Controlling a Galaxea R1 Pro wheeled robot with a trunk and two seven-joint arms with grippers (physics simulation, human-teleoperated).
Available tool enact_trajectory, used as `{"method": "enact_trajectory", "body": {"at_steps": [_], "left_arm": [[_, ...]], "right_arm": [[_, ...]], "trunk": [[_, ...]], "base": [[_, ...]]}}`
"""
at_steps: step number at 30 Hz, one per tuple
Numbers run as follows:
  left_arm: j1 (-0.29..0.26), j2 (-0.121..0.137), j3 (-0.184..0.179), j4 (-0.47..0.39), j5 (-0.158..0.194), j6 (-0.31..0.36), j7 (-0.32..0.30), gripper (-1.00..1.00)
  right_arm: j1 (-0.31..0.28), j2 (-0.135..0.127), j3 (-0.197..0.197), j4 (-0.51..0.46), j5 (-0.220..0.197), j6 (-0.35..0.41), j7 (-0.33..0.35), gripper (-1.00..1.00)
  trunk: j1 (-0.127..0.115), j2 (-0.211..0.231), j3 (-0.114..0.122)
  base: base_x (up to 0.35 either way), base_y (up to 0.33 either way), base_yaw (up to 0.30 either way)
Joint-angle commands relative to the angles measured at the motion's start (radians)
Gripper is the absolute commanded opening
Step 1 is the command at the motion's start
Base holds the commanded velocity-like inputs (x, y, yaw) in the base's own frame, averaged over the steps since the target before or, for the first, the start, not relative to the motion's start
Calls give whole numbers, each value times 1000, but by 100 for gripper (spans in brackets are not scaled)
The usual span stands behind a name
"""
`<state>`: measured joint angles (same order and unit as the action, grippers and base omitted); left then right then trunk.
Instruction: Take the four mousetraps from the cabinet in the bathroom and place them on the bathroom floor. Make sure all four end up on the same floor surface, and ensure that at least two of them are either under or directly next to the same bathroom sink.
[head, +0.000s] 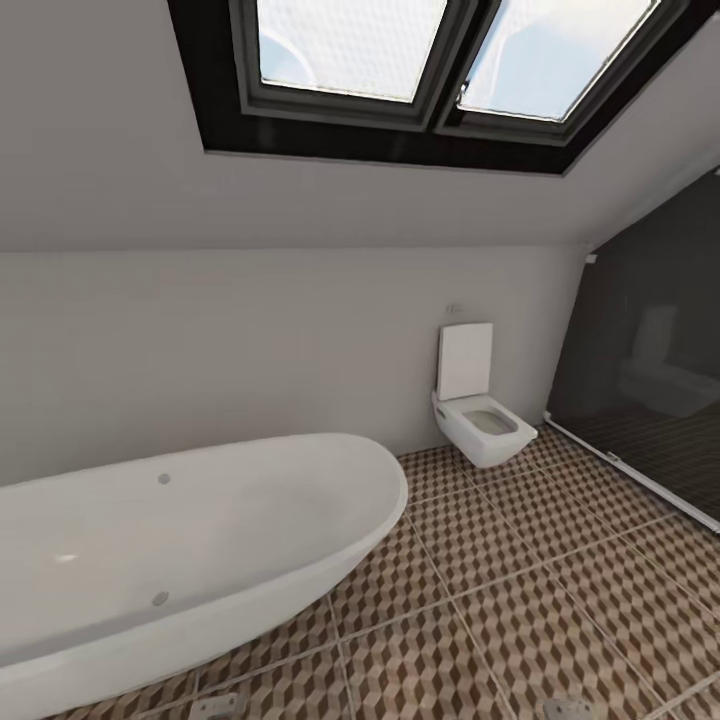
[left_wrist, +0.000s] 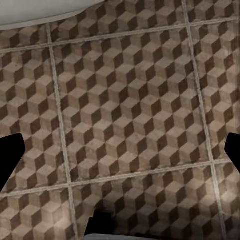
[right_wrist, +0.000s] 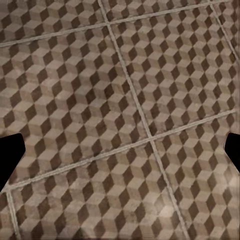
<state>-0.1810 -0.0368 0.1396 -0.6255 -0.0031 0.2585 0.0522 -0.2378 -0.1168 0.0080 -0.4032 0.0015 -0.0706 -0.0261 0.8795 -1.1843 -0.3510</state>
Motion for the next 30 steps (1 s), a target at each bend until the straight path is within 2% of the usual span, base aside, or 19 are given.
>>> {"method": "enact_trajectory", "body": {"at_steps": [1, 30], "left_arm": [[0, 0, 0, 0, 0, 0, 0, 100], [0, 0, 0, 0, 0, -1, 0, 100]], "right_arm": [[0, 0, 0, 0, 0, 0, 0, 100], [0, 0, -6, 0, -2, 0, 0, 100]], "trunk": [[-4, 7, 3], [-115, 210, 94]], "base": [[0, 0, -221], [0, 0, -272]]}}
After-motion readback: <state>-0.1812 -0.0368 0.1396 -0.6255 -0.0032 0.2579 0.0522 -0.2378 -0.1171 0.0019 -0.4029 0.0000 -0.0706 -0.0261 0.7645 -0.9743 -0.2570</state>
